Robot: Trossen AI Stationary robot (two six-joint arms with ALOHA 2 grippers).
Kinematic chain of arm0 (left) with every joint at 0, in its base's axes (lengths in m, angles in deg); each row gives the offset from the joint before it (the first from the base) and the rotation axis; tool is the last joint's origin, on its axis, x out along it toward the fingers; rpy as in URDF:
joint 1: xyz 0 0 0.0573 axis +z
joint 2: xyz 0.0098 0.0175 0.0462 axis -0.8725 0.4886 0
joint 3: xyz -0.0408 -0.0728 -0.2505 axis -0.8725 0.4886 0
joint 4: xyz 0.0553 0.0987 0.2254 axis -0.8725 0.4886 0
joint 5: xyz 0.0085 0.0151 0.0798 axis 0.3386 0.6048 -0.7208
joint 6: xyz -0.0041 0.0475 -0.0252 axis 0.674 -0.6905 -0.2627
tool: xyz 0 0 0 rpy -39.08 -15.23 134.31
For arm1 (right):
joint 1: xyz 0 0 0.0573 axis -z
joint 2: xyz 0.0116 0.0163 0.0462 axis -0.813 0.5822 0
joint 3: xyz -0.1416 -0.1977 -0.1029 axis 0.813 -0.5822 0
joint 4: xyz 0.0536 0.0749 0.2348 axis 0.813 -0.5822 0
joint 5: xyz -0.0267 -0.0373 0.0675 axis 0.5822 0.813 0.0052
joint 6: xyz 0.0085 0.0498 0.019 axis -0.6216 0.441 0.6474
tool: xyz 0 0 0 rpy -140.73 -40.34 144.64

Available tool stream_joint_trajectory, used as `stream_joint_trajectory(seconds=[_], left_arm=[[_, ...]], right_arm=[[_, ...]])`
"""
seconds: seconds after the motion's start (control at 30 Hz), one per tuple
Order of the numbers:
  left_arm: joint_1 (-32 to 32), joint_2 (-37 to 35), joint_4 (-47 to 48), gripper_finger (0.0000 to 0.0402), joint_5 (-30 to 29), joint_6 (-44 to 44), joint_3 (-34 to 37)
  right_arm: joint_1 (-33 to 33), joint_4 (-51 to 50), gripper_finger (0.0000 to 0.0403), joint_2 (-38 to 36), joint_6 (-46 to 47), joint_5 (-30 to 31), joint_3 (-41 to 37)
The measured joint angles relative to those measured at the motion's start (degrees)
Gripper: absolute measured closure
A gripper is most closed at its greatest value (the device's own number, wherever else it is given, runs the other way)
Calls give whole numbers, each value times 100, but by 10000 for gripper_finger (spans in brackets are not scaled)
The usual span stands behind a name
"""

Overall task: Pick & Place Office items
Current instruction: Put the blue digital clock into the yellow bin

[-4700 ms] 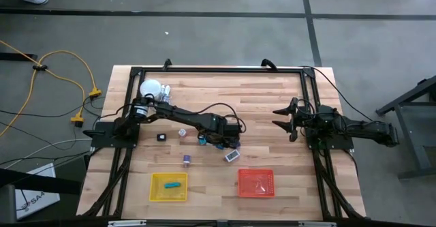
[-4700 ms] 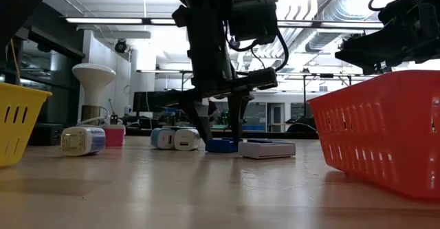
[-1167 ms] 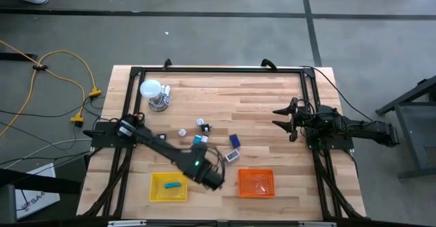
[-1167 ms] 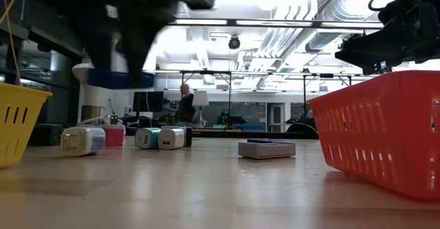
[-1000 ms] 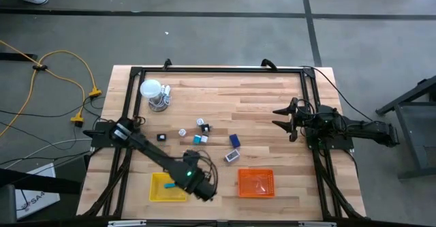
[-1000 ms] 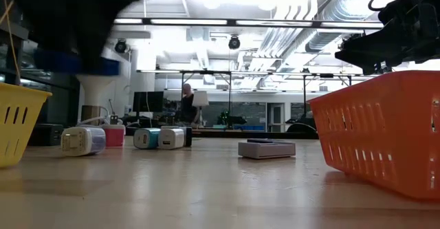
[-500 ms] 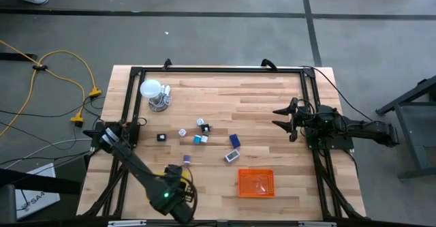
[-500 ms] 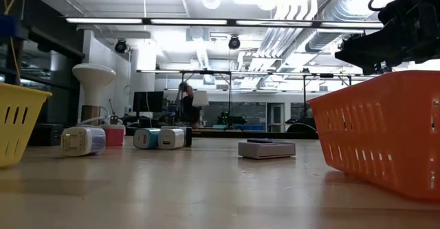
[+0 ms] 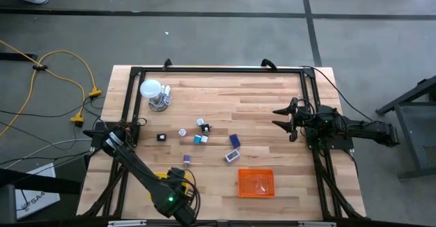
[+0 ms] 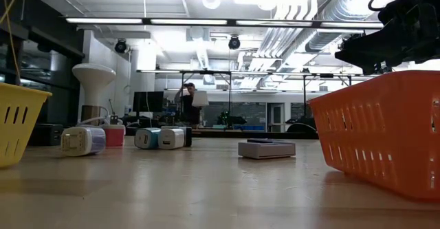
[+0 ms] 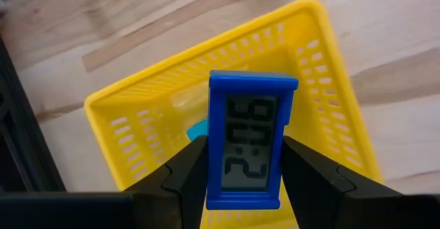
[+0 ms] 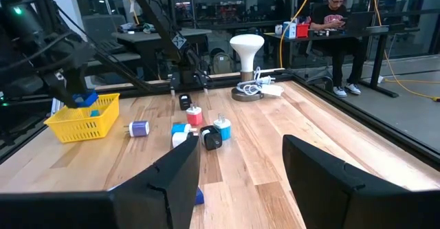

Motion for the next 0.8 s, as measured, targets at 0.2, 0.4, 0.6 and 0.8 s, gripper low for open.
stream_joint_trajectory(seconds=[0.2, 0.4, 0.6, 0.8], left_arm=[[107, 142, -52, 244, 217, -229, 4], [116, 333, -71, 244, 253, -231, 4], [120, 347, -225, 244, 255, -231, 9], [120, 347, -357, 239, 235, -236, 9]], right_arm=[[0, 0, 208, 0, 0, 0, 1], [-1, -2, 208, 0, 0, 0, 1], [0, -2, 208, -2, 0, 0, 1], [-1, -2, 208, -2, 0, 0, 1]])
